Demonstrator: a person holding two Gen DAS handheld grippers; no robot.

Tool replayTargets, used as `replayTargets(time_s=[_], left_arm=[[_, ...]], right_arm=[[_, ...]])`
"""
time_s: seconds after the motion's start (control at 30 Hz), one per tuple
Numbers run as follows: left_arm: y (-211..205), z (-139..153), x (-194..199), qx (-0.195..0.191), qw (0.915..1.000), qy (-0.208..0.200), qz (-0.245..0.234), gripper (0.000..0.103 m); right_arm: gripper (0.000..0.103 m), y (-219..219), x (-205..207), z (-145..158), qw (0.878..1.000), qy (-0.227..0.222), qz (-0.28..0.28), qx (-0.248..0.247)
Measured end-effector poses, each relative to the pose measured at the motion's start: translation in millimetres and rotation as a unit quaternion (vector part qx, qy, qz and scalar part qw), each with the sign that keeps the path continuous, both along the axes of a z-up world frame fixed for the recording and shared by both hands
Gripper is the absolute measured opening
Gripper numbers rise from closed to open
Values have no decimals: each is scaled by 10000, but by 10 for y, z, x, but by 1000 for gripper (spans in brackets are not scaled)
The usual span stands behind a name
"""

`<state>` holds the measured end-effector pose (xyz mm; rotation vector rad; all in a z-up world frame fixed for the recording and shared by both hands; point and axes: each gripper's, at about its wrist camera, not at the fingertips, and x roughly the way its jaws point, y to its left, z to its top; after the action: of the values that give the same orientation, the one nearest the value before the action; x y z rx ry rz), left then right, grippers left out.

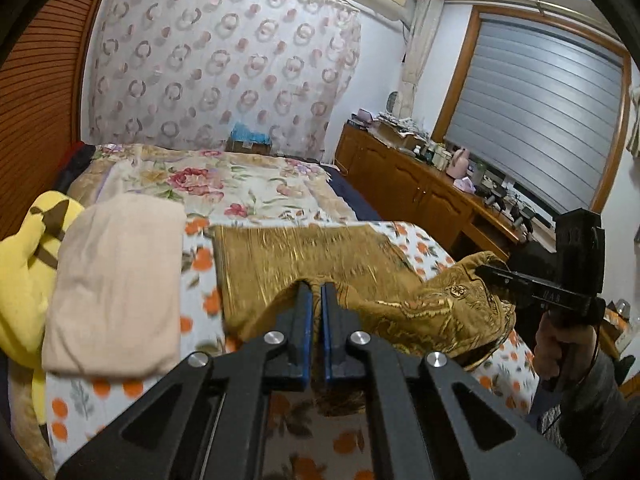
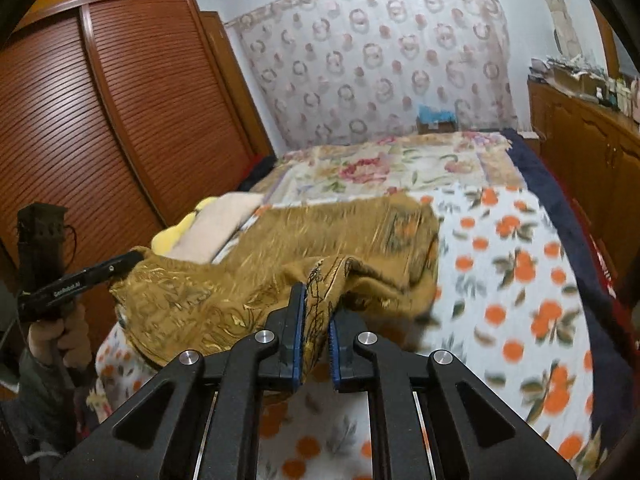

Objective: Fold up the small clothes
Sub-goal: 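Grasp the brown-and-gold shirt end with both grippers and fold it over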

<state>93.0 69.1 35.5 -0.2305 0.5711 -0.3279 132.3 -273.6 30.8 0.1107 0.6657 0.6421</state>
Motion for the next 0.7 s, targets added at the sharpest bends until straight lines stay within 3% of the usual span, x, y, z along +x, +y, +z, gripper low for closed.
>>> replayTargets(time_s=[0.23, 0.47, 0.67, 0.7], left_arm=[[45, 29, 608, 97, 9999, 115, 68, 2], [119, -137, 1110, 176, 9990, 363, 208, 2], [133, -317, 1353, 314, 9972, 579, 360, 2], [127, -331, 1371, 319, 9970, 602, 374, 2]], right_arm=[[8, 98, 549, 56, 9998, 169, -21, -86], [14, 134, 1060, -57, 9991, 334, -73, -236], [22, 114, 1273, -72, 9981, 527, 45, -322], [34, 88, 1280, -59, 9981, 511, -7, -357]])
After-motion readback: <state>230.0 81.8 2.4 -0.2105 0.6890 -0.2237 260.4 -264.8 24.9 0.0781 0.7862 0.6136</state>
